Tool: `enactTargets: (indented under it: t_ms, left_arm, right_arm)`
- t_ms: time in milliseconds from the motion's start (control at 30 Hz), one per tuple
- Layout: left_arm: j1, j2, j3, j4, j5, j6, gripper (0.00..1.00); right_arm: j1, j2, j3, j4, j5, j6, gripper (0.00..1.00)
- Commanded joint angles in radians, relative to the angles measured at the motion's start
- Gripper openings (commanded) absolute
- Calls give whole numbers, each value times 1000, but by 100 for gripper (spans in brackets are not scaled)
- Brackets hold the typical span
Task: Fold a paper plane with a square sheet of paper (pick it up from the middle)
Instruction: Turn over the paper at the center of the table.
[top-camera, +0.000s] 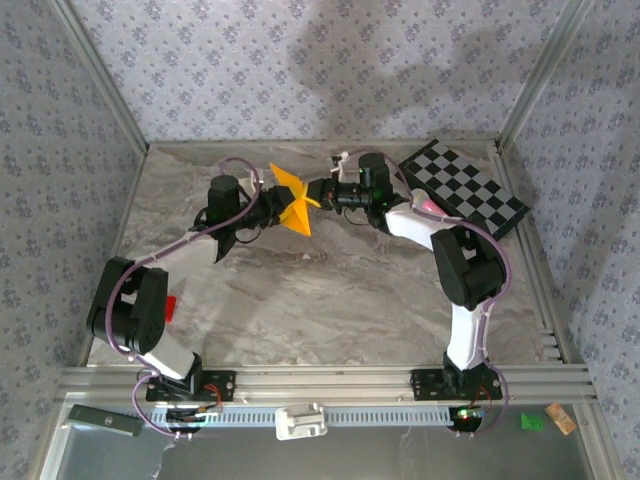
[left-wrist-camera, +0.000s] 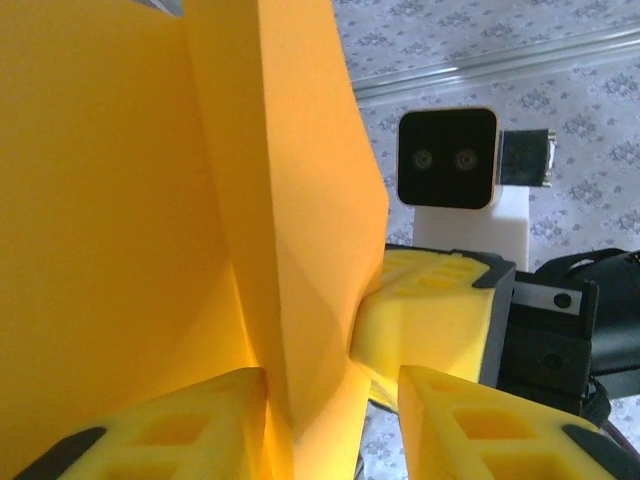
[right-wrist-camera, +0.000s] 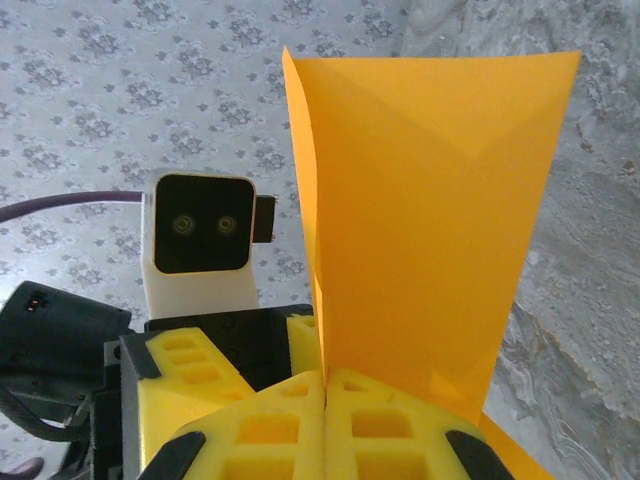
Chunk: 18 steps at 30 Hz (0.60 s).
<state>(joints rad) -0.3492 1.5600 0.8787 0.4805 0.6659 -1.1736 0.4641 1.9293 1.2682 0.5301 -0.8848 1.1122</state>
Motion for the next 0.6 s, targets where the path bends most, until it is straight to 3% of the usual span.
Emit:
enactTargets:
  t_ms: [0, 567]
  left_arm:
    - [-5, 14, 20, 85, 32, -7, 36]
    - [-6, 15, 23, 79, 15, 17, 20]
  right_arm:
    - [-9, -28, -9, 71, -32, 49, 1]
    - [-21, -24, -26, 66, -29, 62, 7]
